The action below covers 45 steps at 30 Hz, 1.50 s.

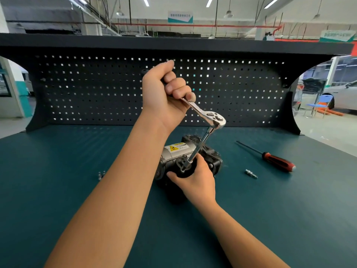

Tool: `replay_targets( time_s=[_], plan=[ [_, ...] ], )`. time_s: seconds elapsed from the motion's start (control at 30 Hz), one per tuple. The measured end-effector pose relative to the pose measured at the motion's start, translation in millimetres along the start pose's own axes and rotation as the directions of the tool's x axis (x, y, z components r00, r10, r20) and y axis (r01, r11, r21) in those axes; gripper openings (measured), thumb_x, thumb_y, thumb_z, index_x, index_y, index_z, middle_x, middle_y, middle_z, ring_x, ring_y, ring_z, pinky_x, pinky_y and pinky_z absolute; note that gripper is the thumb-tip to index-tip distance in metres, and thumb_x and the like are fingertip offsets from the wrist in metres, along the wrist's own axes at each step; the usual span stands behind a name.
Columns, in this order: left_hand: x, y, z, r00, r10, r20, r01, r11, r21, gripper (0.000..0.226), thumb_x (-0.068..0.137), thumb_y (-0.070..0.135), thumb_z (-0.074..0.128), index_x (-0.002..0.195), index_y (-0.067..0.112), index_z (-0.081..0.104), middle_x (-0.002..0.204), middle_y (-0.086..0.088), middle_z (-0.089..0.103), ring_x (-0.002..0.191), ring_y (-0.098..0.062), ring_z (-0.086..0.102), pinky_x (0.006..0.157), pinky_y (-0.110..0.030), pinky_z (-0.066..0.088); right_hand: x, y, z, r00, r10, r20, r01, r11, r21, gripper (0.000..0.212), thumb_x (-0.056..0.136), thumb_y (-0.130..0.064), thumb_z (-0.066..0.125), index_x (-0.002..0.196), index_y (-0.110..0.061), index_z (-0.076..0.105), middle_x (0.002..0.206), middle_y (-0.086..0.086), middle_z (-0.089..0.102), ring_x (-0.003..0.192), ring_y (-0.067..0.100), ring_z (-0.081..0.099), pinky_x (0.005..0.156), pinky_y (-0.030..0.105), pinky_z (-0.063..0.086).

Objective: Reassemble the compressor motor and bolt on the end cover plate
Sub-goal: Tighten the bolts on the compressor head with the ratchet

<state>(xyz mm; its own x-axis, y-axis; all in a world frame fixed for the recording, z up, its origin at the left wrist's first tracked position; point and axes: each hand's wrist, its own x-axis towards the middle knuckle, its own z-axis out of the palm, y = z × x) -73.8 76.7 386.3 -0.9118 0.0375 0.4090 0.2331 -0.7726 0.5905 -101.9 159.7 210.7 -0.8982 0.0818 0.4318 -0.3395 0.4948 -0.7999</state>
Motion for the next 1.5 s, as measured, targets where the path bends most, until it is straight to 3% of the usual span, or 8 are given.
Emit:
replay_targets(
  time_s=[0.3,0.47,0.67,0.77,0.87,1.07,1.2,1.5],
  plan=[
    [26,-1,-7,0.976,-0.167,0.143,0.173,0.984,-0.034,0.052,0.092,0.023,0.043,0.041,0.017,0.035,0.033,0.008,0.027,0.027,-0.006,0.028,0.037,-0.015,0.036,3,2,-2,1.000,-0.011,0.029,0.012,0.999,-0.034,0.067,0.062,-0.047,0.079,0.118,-0.026,0.048,0.112,-0.010,0.060,0.110,0.011,0.052,0.088,0.029,0.044],
    [34,-1,-9,0.930,-0.268,0.252,0.292,0.954,-0.062,0.042,0.078,0.022,0.049,0.039,0.015,0.038,0.031,0.008,0.031,0.025,-0.005,0.033,0.035,-0.015,0.038,3,-2,-2,0.999,-0.031,0.023,0.033,0.995,-0.094,0.059,0.064,-0.049,0.077,0.109,-0.022,0.050,0.108,-0.007,0.060,0.106,0.014,0.052,0.086,0.032,0.046],
    [32,4,-16,0.933,-0.264,0.243,0.292,0.953,-0.086,0.045,0.084,0.024,0.046,0.040,0.015,0.038,0.032,0.007,0.032,0.026,-0.006,0.035,0.040,-0.016,0.043,2,0,2,0.999,-0.052,0.013,0.053,0.988,-0.144,0.063,0.066,-0.052,0.075,0.113,-0.020,0.049,0.108,-0.004,0.058,0.106,0.016,0.050,0.083,0.030,0.044],
    [18,9,-18,0.958,-0.211,0.195,0.241,0.960,-0.144,0.053,0.093,0.026,0.039,0.042,0.016,0.037,0.032,0.007,0.030,0.026,-0.006,0.032,0.038,-0.016,0.041,2,2,3,0.997,-0.074,0.007,0.074,0.981,-0.182,0.072,0.067,-0.055,0.073,0.123,-0.021,0.045,0.114,-0.005,0.056,0.111,0.016,0.048,0.085,0.029,0.040],
    [-9,10,-20,0.998,-0.021,0.053,0.030,0.984,-0.178,0.048,0.094,0.027,0.041,0.047,0.018,0.034,0.035,0.008,0.027,0.029,-0.006,0.028,0.038,-0.016,0.037,3,2,3,0.997,-0.071,0.008,0.072,0.979,-0.188,0.077,0.067,-0.056,0.073,0.129,-0.021,0.043,0.119,-0.005,0.055,0.115,0.016,0.046,0.089,0.030,0.040],
    [-71,-2,-23,0.971,0.237,0.032,-0.238,0.971,0.010,0.042,0.083,0.034,0.048,0.045,0.019,0.038,0.039,0.007,0.028,0.038,-0.010,0.030,0.049,-0.020,0.043,3,1,1,0.998,-0.056,0.006,0.056,0.983,-0.175,0.065,0.064,-0.053,0.074,0.114,-0.020,0.049,0.112,-0.004,0.058,0.110,0.017,0.049,0.088,0.033,0.044],
    [-70,-1,-21,0.972,0.235,-0.022,-0.235,0.972,-0.002,0.052,0.093,0.039,0.039,0.045,0.019,0.038,0.039,0.008,0.025,0.037,-0.010,0.026,0.046,-0.019,0.039,3,1,2,0.998,-0.061,0.007,0.061,0.982,-0.178,0.064,0.065,-0.054,0.074,0.111,-0.019,0.047,0.110,-0.003,0.057,0.109,0.018,0.049,0.084,0.032,0.043],
    [-56,7,-17,0.992,0.121,0.040,-0.120,0.993,-0.010,0.058,0.091,0.052,0.033,0.043,0.019,0.034,0.034,0.008,0.021,0.031,-0.008,0.023,0.039,-0.018,0.032,6,2,1,0.995,-0.094,0.022,0.096,0.966,-0.239,0.068,0.066,-0.057,0.071,0.115,-0.017,0.046,0.109,-0.002,0.055,0.107,0.021,0.050,0.086,0.032,0.040]
  ],
)
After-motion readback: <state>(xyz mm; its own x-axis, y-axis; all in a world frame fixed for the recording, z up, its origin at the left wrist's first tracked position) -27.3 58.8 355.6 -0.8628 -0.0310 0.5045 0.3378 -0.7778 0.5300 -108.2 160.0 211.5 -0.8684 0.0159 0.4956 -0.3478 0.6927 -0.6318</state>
